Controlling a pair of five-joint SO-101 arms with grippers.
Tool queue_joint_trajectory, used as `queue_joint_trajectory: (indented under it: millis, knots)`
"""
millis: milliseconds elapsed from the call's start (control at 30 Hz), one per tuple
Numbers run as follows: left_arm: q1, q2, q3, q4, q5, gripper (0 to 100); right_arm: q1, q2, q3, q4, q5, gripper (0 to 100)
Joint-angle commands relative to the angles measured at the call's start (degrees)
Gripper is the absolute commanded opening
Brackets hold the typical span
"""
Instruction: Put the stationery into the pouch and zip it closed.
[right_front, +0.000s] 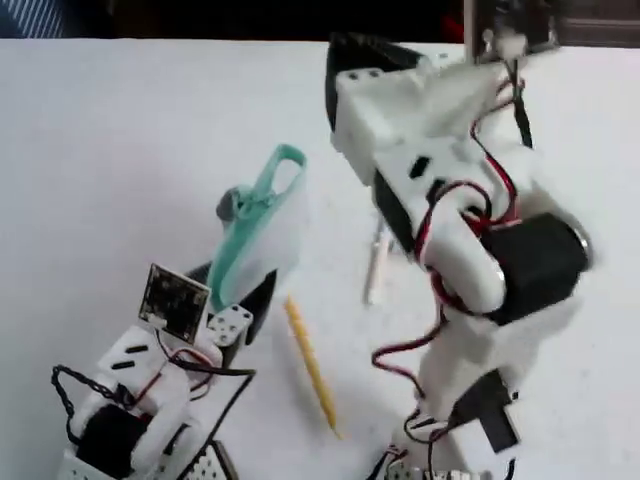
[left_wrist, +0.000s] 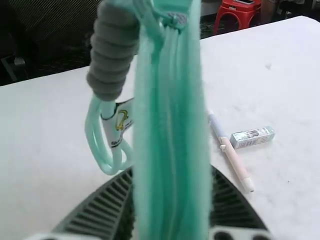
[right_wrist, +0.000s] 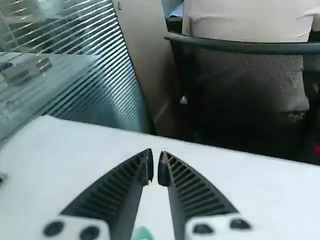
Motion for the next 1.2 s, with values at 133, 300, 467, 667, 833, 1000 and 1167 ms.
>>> queue_joint_trajectory:
  millis: [133, 300, 467, 667, 833, 1000, 1167]
  knots:
    - [0.57, -0.13, -0.26, 0.00, -0.35, 18, -0.40, -1.98, 0.88, -2.07, 0.88, 1.7]
    - [-0.84, -0.13, -0.53, 0.00, -0.35, 18, -0.48, -1.63, 9.85, 8.84, 11.60, 1.7]
    - [-7.16, -0.13, -0.53, -1.67, -0.26, 12, -1.54, -10.33, 34.11, 8.31, 13.54, 1.8]
    - [-9.89, -0.13, -1.41, -1.85, -0.35, 3, -3.03, -22.64, 65.58, -0.66, 13.71, 1.8]
    - [-13.41, -0.13, -4.31, -0.62, -0.18, 2, -4.79, -27.56, 89.67, -15.43, 13.89, 1.8]
    - [-19.21, -0.13, -6.07, 0.00, 0.18, 2, -13.23, -27.65, 101.54, -22.81, 13.89, 2.0]
    - [-22.55, -0.13, -6.24, -0.18, 2.55, 2, -21.76, -27.12, 105.58, -26.42, 13.89, 7.4]
